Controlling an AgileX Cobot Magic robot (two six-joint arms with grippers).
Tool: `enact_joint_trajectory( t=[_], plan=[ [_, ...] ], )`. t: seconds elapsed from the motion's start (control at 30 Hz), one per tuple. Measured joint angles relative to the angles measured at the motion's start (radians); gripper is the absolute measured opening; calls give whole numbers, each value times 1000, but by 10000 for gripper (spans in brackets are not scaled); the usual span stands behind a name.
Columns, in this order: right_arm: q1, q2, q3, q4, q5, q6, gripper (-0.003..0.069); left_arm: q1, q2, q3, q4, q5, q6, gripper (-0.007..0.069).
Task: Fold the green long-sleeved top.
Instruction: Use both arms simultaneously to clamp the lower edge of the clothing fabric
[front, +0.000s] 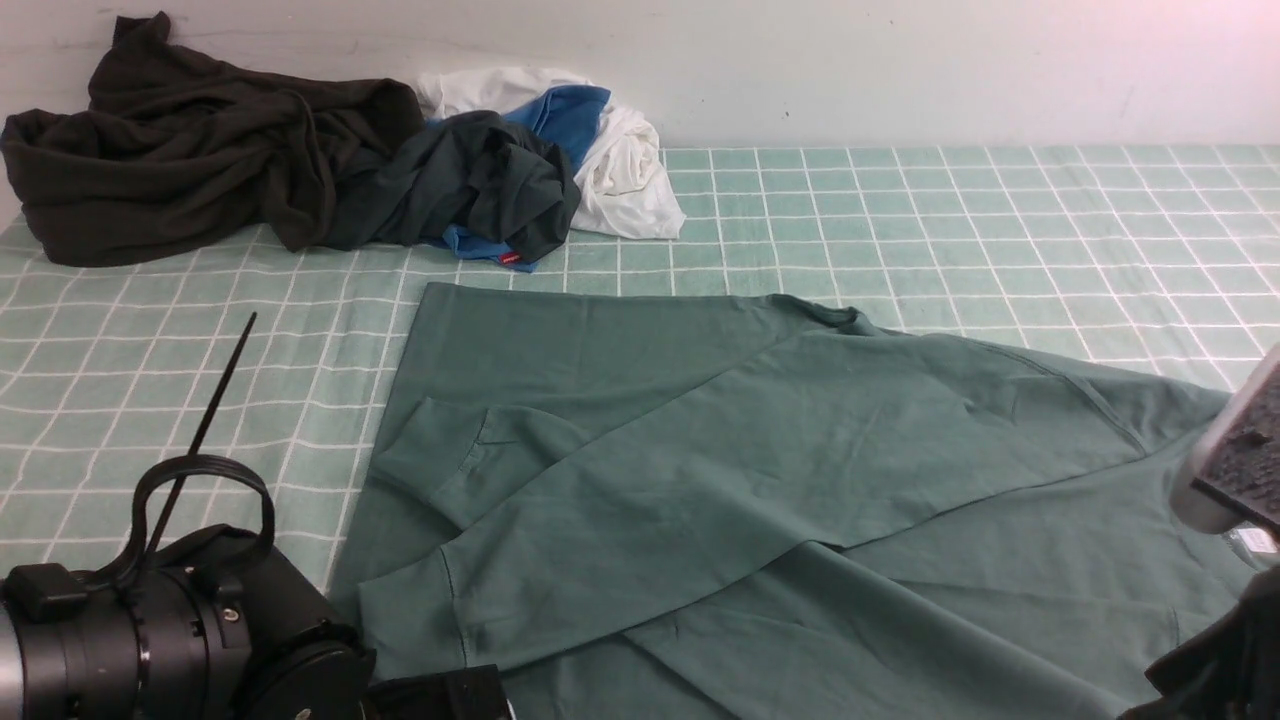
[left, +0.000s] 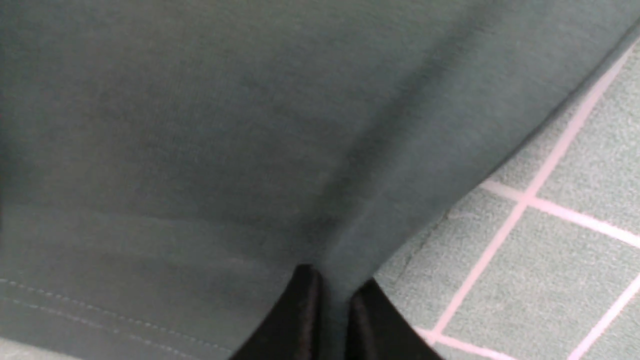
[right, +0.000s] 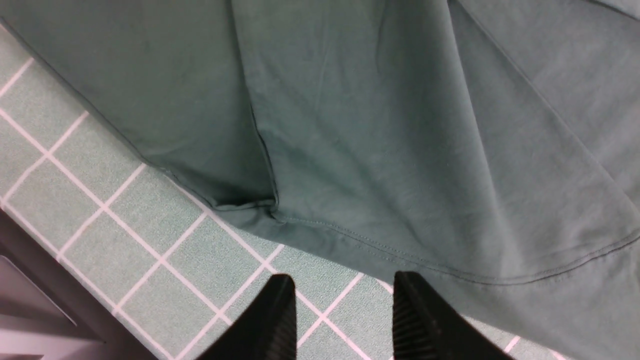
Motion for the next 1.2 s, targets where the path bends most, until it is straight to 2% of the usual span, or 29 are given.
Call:
enact_joint_trajectory(
  t=[0.2,0.27,0.4,0.5,0.67,0.83,1.0,1.1,1.2],
  plan=[
    [12,61,0,37,0,-164,300,0,-39,-47,64,124,-88,6],
    [26,119,6,64,-2,-258,359,0,-87,-51,126,178,-150,6],
    [53,225,73,75,-60,-393,472,0,-146,-34,154,210,-213,6],
    [59,288,142,28,-151,-422,514,0,-160,-12,147,210,-225,6],
    [59,346,208,-103,-291,-367,519,0,-161,14,129,184,-225,6],
    [59,434,237,-214,-375,-315,507,0,-161,20,126,154,-225,6],
    [59,507,239,-238,-391,-312,467,0,-161,20,126,153,-225,6],
    [59,514,234,-238,-382,-312,409,0,-161,20,126,153,-225,6],
    [60,518,225,-244,-379,-310,255,0,-161,20,126,153,-225,6]
  ],
)
